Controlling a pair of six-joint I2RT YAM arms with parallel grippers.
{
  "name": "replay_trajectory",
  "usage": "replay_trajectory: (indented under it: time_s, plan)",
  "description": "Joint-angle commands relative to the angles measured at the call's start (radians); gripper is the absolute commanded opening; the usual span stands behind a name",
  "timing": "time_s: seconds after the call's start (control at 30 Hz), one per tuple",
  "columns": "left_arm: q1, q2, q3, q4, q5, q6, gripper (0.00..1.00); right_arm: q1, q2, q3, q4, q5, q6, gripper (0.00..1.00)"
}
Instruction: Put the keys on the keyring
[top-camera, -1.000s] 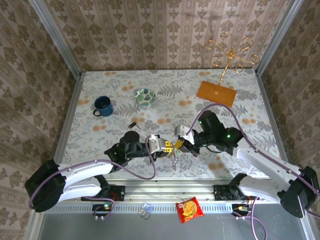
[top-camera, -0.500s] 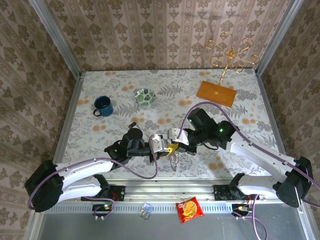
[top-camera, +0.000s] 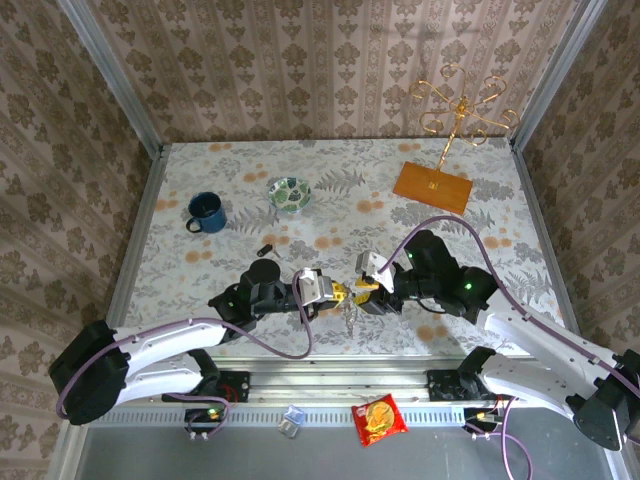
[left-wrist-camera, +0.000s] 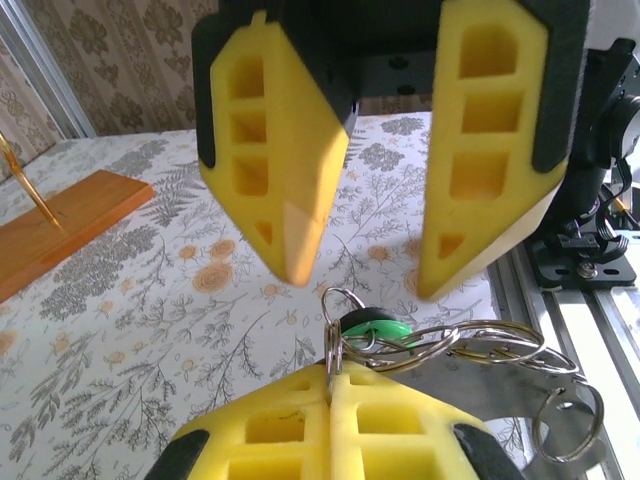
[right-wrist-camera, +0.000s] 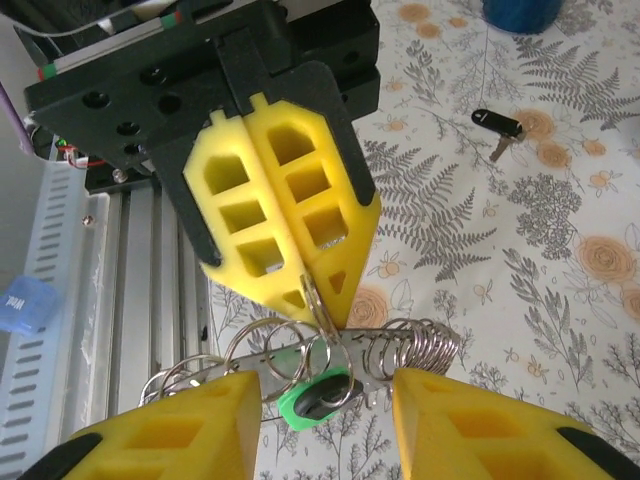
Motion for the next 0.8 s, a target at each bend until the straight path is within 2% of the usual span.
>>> replay_trajectory:
  time_s: [0.0,0.37,0.6,0.77]
  plan:
    - [0.001,-0.002,-0.014,0.093,0.033,-0.026,0.00,-0.005,0.020,-0.010,0.091,-0.059,0.062,0.39]
    - [0.001,0.001,-0.038,0.143,0.049,-0.030,0.00,-0.015,0.043,-0.016,0.120,-0.099,0.073,0.25]
    - [0.001,0.013,-0.048,0.193,0.063,-0.044,0.00,-0.016,0.083,-0.012,0.117,-0.116,0.058,0.22]
    - [0.001,0.014,-0.053,0.221,0.063,-0.049,0.00,-0.016,0.112,0.006,0.103,-0.143,0.034,0.13]
